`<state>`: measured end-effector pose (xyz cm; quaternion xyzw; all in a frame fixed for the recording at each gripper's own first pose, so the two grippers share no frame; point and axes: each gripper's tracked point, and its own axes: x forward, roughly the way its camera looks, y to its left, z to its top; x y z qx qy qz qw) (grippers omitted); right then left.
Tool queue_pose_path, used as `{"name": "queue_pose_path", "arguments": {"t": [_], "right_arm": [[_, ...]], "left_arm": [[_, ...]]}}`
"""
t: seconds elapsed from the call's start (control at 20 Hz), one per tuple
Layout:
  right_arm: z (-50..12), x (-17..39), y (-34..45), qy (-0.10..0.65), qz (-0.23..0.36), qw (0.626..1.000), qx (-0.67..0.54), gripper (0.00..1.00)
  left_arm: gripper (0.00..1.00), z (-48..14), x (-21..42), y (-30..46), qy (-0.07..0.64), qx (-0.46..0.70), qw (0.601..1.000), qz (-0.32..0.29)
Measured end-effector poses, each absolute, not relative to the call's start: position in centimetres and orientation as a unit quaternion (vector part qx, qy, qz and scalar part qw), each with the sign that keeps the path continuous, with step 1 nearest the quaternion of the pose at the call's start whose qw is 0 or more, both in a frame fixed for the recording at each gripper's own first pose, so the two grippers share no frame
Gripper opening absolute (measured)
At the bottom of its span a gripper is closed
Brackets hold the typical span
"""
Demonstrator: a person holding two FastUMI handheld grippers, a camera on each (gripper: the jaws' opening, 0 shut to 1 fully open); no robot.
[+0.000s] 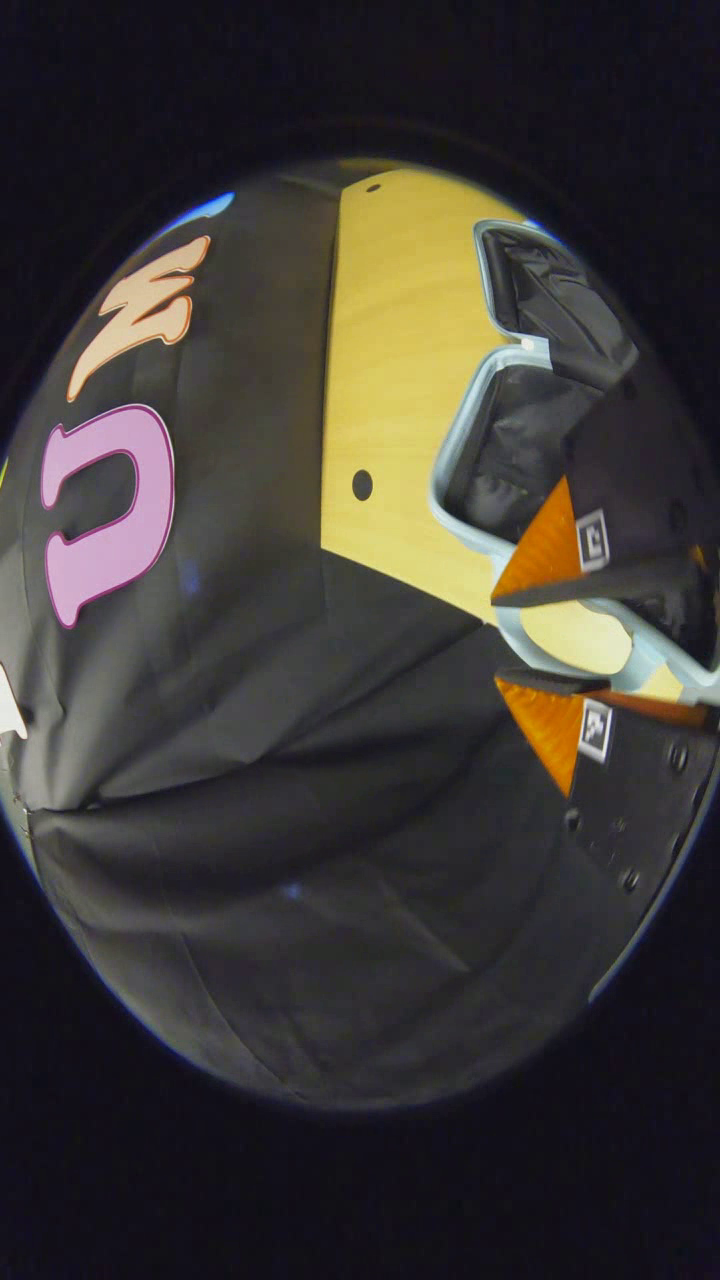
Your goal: First open the suitcase, pack the skin care products into it, and then close the suitcase.
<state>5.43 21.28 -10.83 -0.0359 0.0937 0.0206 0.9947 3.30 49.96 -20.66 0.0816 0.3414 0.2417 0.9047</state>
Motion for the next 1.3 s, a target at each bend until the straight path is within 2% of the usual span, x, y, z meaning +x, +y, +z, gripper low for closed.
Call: {"name": "queue_pose_path", "arguments": {"t": [0.1, 0.15, 0.2, 0.45, 0.55, 0.6, 0.8, 0.85, 0.9, 1.0, 1.05, 1.15, 1.2, 1.3], "right_arm": [[-10.6, 5.5, 21.2, 0.09, 0.021, 0.995, -0.039, 0.99], [-10.5, 5.6, 21.0, 0.088, 0.02, 0.995, -0.04, 0.99], [-10.3, 5.7, 20.8, 0.085, 0.02, 0.995, -0.039, 0.96], [-9.0, 5.9, 18.5, 0.068, 0.014, 0.997, -0.033, 0.99], [-8.3, 5.8, 17.0, 0.06, 0.015, 0.998, -0.029, 0.96], [-8.1, 5.8, 16.3, 0.056, 0.017, 0.998, -0.028, 0.99], [-7.8, 5.9, 13.1, 0.056, 0.024, 0.998, -0.017, 0.99], [-7.9, 6.0, 12.4, 0.058, 0.028, 0.998, -0.013, 0.99], [-8.1, 5.9, 11.9, 0.061, 0.034, 0.998, -0.012, 0.98], [-8.1, 5.7, 10.6, 0.064, 0.041, 0.997, -0.015, 0.98], [-8.0, 5.5, 9.9, 0.063, 0.043, 0.997, -0.015, 0.98], [-8.2, 5.2, 8.9, 0.066, 0.05, 0.997, -0.014, 0.98], [-8.2, 5.1, 8.4, 0.067, 0.053, 0.996, -0.016, 0.99], [-8.2, 4.8, 7.5, 0.067, 0.058, 0.996, -0.02, 0.98]], "left_arm": [[0.89, -18.7, 3.6, 49.6, 0.306, 0.09, 0.916, 0.244], [0.95, -17.6, 4.1, 49.0, 0.284, 0.09, 0.923, 0.243], [0.94, -16.7, 4.4, 48.2, 0.264, 0.086, 0.93, 0.241], [0.95, -13.4, 5.0, 43.7, 0.179, 0.046, 0.957, 0.225], [0.95, -12.6, 4.9, 40.3, 0.148, 0.038, 0.964, 0.215], [0.95, -12.4, 4.5, 38.5, 0.142, 0.034, 0.967, 0.208], [0.95, -13.5, 4.6, 30.5, 0.146, 0.03, 0.974, 0.168], [1.0, -13.9, 4.7, 28.3, 0.151, 0.035, 0.976, 0.153], [0.95, -14.4, 4.6, 26.2, 0.16, 0.038, 0.976, 0.141], [0.95, -14.9, 4.6, 22.5, 0.165, 0.035, 0.979, 0.118], [1.0, -15.0, 4.5, 20.5, 0.166, 0.032, 0.98, 0.106], [1.0, -15.6, 4.4, 17.2, 0.173, 0.026, 0.981, 0.085], [0.95, -15.5, 4.0, 16.2, 0.175, 0.024, 0.981, 0.077], [0.95, -15.8, 3.6, 13.6, 0.179, 0.015, 0.982, 0.061]]}}
